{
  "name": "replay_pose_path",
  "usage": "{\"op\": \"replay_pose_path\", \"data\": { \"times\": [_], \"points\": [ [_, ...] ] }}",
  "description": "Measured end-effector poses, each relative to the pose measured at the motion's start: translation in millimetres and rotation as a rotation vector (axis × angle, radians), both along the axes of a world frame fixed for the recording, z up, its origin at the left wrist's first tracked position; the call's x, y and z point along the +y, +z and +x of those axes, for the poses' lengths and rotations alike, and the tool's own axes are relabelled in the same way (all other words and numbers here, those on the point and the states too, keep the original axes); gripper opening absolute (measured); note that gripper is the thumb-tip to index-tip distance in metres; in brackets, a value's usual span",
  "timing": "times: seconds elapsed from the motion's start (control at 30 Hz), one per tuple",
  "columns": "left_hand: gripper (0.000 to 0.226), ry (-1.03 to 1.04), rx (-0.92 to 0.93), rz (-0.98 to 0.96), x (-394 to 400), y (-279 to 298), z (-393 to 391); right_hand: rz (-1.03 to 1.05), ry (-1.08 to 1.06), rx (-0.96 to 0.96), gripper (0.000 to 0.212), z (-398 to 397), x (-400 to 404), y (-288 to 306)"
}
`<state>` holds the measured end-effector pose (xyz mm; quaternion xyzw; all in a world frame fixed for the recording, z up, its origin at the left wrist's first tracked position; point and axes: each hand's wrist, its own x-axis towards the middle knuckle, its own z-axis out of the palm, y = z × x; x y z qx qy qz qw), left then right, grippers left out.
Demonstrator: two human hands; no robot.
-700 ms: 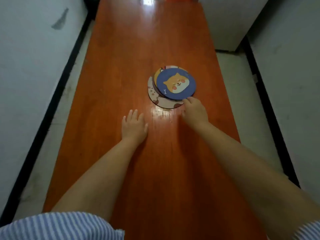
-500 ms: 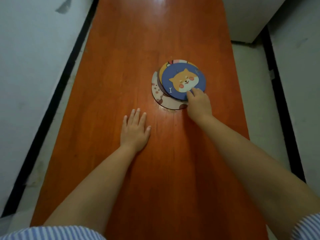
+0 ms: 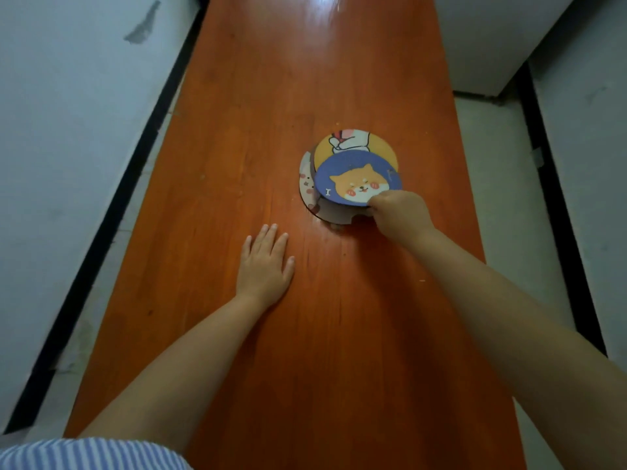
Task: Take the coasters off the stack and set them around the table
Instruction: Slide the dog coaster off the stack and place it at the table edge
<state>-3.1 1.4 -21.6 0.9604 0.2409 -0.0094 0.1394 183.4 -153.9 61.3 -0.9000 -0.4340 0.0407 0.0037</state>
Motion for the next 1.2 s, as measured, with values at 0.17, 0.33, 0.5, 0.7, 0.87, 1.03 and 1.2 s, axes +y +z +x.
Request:
{"op": "replay_pose_path", "data": {
  "times": [0.17,0.33,0.5,0.7,0.87,1.03,1.2],
  "points": [
    [0.033,0.137,-0.207,-0.322,-21.5,26.1,-37.7,0.234,0.117,0.07,0.014,-90.5,-29.4,9.6],
    [0.035,0.375,-0.034,-1.029,-49.5,45.0,-106.1,0.362,0.153,0.178,0.005,-217.2,-73.9,0.8],
    [0.045,0.35,0.098,-1.038,-67.5,45.6,-174.3,0.347,0.088,0.382,0.015,-314.4,-104.4,-14.8],
    [0.056,0.256,0.073,-0.832,-83.7,43.4,-216.5,0.256,-0.67,0.457,0.054,-331.3,-117.7,-27.9],
    [0.051,0.15,0.033,-0.716,-92.2,45.9,-222.2,0.305,-0.931,0.6,0.053,-325.0,-104.5,-29.0],
    [0.026,0.169,0.018,-0.625,-97.9,44.7,-227.8,0.337,-1.018,0.595,0.014,-318.9,-118.2,-25.3],
    [0.021,0.201,0.023,-0.552,-110.5,41.5,-241.5,0.316,-1.012,0.638,0.015,-322.8,-132.5,-28.7]
  ]
}}
